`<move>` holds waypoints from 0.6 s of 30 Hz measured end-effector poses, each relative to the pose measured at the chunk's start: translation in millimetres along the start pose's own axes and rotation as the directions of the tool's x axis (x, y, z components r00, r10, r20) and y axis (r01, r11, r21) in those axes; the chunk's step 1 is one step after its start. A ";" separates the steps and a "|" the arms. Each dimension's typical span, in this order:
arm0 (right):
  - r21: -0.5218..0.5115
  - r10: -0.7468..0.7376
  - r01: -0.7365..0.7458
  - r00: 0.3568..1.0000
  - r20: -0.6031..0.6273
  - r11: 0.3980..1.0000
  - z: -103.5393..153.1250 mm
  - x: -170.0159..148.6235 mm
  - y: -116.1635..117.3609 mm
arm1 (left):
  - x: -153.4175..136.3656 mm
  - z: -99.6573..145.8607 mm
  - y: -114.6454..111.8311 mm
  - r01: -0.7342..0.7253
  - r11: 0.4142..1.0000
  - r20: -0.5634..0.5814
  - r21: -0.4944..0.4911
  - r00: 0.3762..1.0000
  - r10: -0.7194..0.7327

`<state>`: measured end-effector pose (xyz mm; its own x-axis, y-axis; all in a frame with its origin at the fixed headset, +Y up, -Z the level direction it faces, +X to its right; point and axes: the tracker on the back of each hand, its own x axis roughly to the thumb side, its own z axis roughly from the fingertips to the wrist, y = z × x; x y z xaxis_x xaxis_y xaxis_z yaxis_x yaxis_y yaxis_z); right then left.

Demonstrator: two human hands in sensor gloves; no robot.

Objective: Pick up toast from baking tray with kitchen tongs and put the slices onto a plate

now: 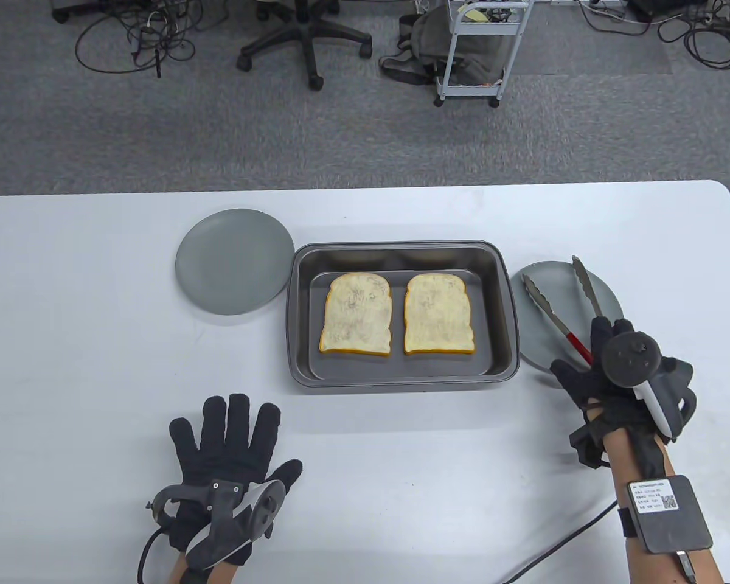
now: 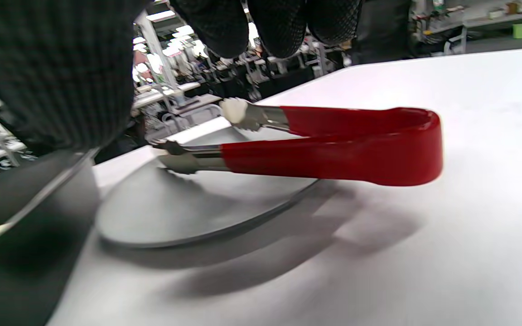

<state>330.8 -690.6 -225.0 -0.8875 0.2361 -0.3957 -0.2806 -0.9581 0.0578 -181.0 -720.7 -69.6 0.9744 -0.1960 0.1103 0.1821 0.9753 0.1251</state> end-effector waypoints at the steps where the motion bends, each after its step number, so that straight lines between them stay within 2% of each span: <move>1: 0.013 0.019 -0.018 1.000 -0.024 1.000 -7.1 -0.4 0.6 | -0.1 0.0 0.2 -0.003 1.000 0.000 0.001 1.000 0.003; 8: 0.078 0.124 -0.113 0.981 -0.147 0.991 -39.6 -1.4 6.8 | -0.5 -0.6 -0.5 -0.018 1.000 0.003 0.015 1.000 0.018; 11: 0.127 0.152 -0.130 0.971 -0.182 0.983 -47.2 -2.9 10.1 | -0.6 -0.8 -0.3 -0.023 1.000 0.004 0.016 1.000 0.023; 18: 0.155 0.189 -0.155 0.953 -0.236 0.976 -56.9 -6.5 18.7 | -0.4 -0.8 0.2 -0.032 0.999 0.011 0.028 0.999 0.031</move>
<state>352.2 -719.2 -273.5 -0.8124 0.0056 -0.5830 -0.1931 -0.9461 0.2600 -181.3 -720.4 -70.4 0.9781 -0.1664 0.1250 0.1472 0.9777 0.1495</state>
